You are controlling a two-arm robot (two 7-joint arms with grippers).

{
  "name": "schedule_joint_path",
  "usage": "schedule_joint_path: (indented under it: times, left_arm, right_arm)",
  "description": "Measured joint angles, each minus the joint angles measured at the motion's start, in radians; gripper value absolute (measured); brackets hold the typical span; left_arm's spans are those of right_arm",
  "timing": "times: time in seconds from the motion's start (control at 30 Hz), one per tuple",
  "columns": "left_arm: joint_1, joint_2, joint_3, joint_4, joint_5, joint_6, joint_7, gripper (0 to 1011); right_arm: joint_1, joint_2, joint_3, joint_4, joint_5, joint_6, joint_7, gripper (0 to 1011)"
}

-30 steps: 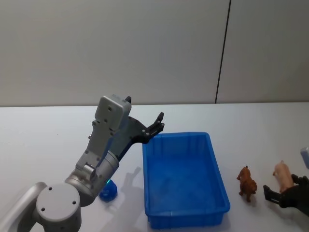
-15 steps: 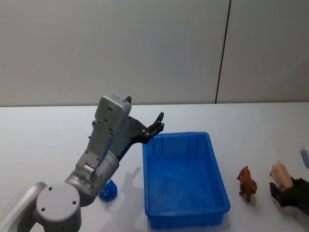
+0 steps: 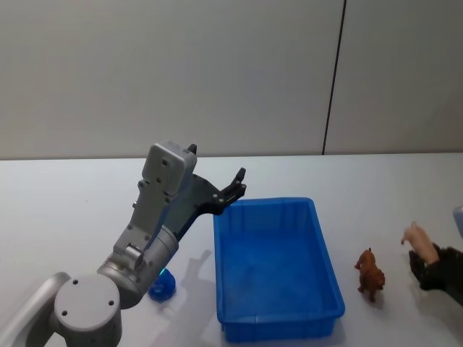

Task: Pick up the two dolls from the table and place them into the box.

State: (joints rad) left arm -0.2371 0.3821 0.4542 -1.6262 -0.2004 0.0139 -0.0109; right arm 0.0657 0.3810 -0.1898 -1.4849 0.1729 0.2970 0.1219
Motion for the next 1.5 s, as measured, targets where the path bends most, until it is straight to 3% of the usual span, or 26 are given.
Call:
schedule_joint_path:
  times: [0.33,0.7,1.03,1.33,1.5]
  left_arm:
    - [0.000,0.000,0.000,0.000,0.000,0.000,0.000,1001]
    - [0.000,0.000,0.000,0.000,0.000,0.000,0.000,1001]
    - [0.000,0.000,0.000,0.000,0.000,0.000,0.000,1001]
    - [0.000,0.000,0.000,0.000,0.000,0.000,0.000,1001]
    - [0.000,0.000,0.000,0.000,0.000,0.000,0.000,1001]
  right_arm:
    - [0.011,-0.003,-0.003,-0.059,-0.022,-0.065,0.030,371]
    - [0.039,-0.018,-0.021,-0.112,-0.037,-0.097,0.134,371]
    - [0.071,-0.046,-0.052,-0.123,-0.053,-0.089,0.241,371]
    - [0.118,-0.099,-0.104,-0.093,-0.085,-0.045,0.360,372]
    - [0.138,-0.123,-0.127,-0.067,-0.104,-0.024,0.398,456]
